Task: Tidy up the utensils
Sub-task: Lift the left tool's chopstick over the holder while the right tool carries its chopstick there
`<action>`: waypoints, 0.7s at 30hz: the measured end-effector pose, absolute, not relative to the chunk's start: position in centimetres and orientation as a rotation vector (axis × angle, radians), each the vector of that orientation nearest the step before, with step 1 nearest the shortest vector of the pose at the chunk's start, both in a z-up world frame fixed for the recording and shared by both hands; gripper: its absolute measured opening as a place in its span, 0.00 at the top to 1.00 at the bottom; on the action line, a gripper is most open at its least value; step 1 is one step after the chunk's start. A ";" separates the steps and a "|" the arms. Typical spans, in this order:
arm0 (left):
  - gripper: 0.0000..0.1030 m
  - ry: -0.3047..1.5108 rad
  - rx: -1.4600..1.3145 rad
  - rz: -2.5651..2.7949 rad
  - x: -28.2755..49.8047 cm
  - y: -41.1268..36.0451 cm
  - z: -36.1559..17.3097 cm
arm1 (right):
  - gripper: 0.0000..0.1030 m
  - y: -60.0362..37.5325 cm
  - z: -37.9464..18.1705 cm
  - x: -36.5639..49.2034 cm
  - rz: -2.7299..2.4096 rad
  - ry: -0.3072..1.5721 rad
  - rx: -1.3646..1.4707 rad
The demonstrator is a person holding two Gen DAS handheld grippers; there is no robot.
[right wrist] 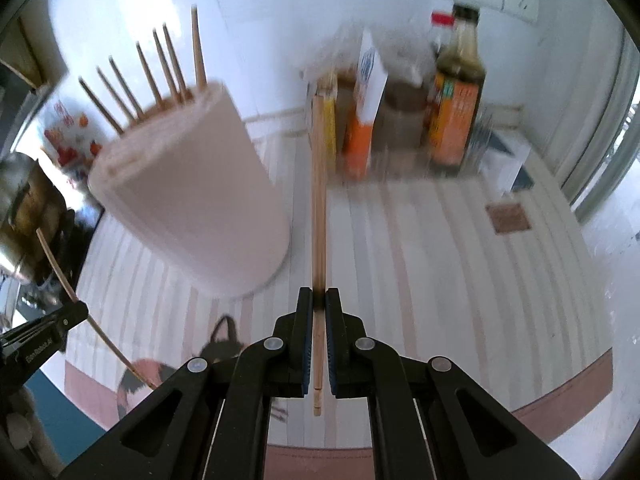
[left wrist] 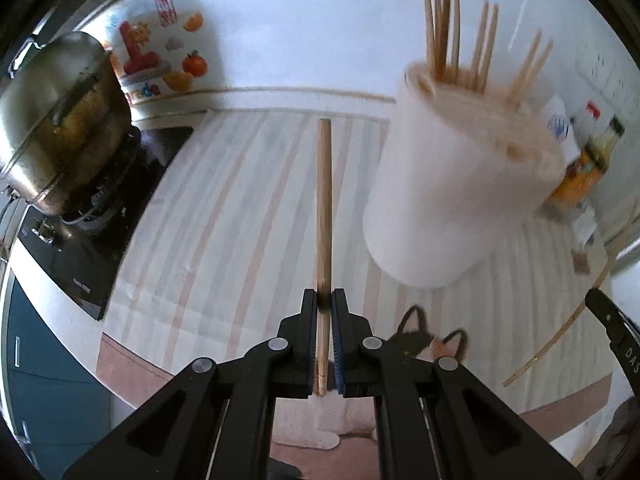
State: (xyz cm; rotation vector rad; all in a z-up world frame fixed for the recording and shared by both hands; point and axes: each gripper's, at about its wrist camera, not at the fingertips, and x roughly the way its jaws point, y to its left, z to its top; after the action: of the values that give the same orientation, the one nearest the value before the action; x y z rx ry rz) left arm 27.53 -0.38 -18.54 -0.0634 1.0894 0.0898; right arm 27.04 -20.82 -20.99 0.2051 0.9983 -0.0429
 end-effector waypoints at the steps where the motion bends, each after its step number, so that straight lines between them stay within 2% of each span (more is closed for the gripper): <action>1: 0.96 1.065 -0.074 0.094 27.5 -0.1 -17.5 | 0.94 -20.9 -20.3 27.1 -0.045 0.980 0.209; 8: 0.96 0.911 -0.173 0.069 27.4 0.9 -9.8 | 0.94 -22.4 -15.3 28.1 -0.005 0.892 0.335; 15: 0.96 0.756 -0.305 -0.037 28.0 1.0 -0.8 | 0.94 -23.0 -7.7 30.6 0.119 0.802 0.492; 21: 0.96 0.677 -0.315 -0.083 30.7 -0.3 3.2 | 0.94 -22.4 -2.2 34.1 0.145 0.694 0.472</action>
State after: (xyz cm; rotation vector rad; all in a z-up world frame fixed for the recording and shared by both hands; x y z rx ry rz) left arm 30.67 -0.27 3.17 -0.3148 0.6769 -0.0828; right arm 34.09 -22.44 -2.17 0.4719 0.6935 0.1448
